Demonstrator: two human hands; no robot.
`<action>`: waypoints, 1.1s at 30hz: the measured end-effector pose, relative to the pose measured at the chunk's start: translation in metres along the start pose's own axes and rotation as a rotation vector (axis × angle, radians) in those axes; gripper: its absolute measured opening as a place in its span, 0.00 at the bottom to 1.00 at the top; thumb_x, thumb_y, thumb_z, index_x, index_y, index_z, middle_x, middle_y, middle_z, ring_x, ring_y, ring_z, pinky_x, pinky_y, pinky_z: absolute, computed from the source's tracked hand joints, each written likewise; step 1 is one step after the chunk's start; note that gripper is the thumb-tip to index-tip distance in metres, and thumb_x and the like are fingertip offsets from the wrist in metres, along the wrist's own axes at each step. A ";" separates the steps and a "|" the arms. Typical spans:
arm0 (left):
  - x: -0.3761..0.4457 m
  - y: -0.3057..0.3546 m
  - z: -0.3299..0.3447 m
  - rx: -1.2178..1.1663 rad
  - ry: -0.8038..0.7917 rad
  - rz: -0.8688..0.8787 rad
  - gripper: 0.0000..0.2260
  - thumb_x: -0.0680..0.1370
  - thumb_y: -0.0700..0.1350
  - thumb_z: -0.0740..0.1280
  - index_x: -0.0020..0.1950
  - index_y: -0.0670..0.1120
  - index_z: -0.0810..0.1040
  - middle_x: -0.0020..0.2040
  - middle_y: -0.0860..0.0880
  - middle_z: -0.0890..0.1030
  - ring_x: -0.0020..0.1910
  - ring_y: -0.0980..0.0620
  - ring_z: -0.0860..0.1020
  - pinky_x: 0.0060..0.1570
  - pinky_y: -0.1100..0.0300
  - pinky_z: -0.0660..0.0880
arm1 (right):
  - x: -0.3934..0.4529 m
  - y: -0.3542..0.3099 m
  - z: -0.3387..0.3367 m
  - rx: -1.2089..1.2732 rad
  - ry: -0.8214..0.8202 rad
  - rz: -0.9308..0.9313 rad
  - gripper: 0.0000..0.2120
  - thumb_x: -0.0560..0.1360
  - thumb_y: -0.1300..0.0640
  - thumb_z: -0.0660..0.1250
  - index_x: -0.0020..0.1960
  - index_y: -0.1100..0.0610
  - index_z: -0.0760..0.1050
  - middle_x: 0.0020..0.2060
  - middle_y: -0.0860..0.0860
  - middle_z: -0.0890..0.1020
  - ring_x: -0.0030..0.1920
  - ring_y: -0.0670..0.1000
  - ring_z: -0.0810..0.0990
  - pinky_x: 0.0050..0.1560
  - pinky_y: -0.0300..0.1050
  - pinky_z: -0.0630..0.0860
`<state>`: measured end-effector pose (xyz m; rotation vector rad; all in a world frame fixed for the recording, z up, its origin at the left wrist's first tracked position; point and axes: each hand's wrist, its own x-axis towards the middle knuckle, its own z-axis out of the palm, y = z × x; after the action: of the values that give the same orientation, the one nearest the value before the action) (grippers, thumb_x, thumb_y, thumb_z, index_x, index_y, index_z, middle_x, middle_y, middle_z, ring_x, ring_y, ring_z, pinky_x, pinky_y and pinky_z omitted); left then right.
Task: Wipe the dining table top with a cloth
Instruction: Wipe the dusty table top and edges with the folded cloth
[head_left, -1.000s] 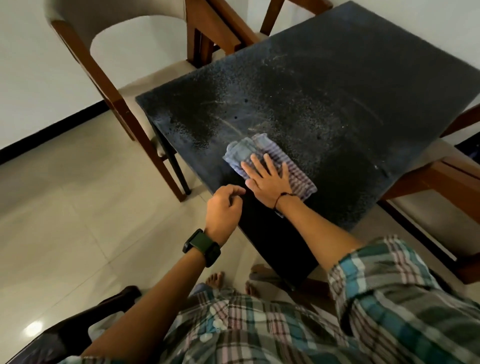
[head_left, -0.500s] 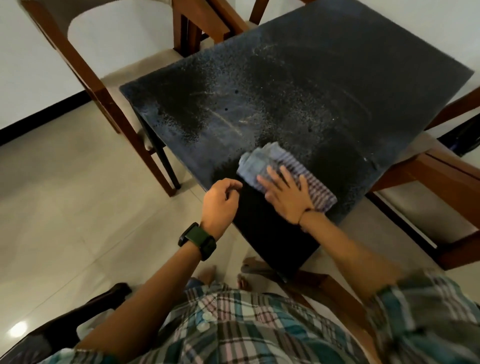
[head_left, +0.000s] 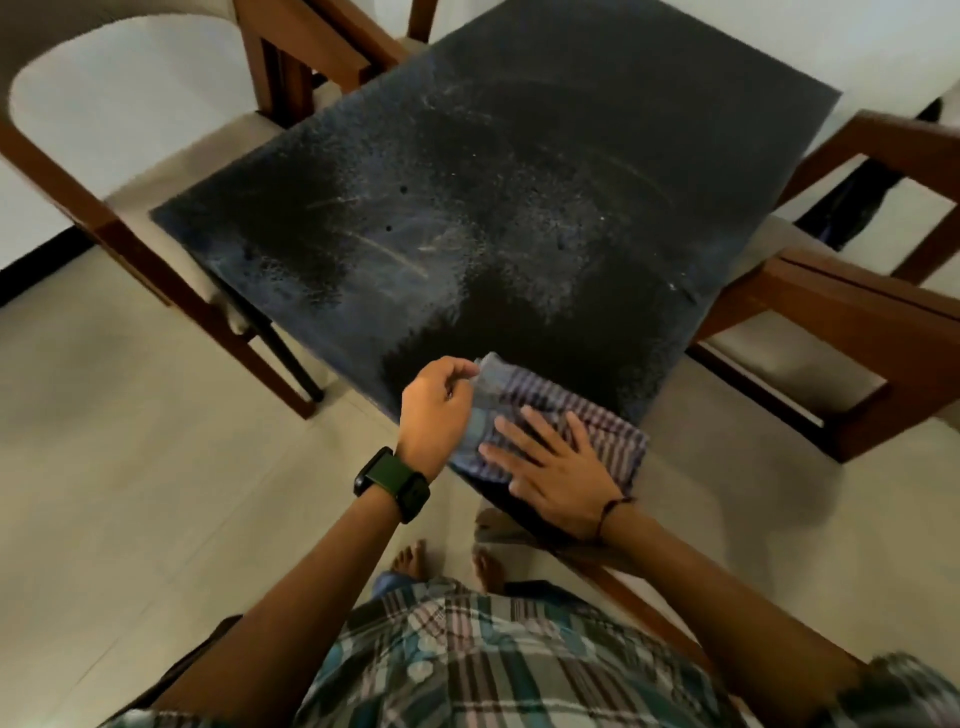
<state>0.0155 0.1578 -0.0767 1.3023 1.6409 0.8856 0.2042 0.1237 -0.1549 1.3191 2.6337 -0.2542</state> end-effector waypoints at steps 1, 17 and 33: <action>0.001 0.002 0.002 -0.003 -0.015 0.006 0.11 0.76 0.36 0.57 0.52 0.45 0.77 0.50 0.49 0.77 0.41 0.58 0.73 0.36 0.74 0.69 | 0.009 0.015 -0.003 0.019 -0.016 0.080 0.26 0.76 0.38 0.35 0.74 0.39 0.44 0.75 0.44 0.44 0.76 0.53 0.43 0.69 0.65 0.37; 0.019 0.000 -0.004 -0.039 -0.165 0.030 0.10 0.78 0.38 0.57 0.54 0.46 0.76 0.53 0.50 0.76 0.45 0.60 0.73 0.39 0.72 0.68 | -0.044 -0.045 0.022 0.020 0.068 0.090 0.22 0.82 0.43 0.40 0.75 0.40 0.46 0.76 0.42 0.44 0.75 0.53 0.49 0.67 0.62 0.46; 0.035 0.019 0.040 -0.010 -0.170 0.022 0.09 0.76 0.39 0.59 0.52 0.46 0.77 0.50 0.48 0.79 0.40 0.55 0.76 0.39 0.68 0.72 | -0.016 0.009 0.007 0.065 0.099 0.155 0.25 0.79 0.43 0.42 0.75 0.42 0.49 0.76 0.47 0.53 0.76 0.55 0.43 0.67 0.68 0.53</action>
<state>0.0561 0.1967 -0.0818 1.3525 1.4908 0.7735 0.2219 0.1149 -0.1587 1.5867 2.6041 -0.2599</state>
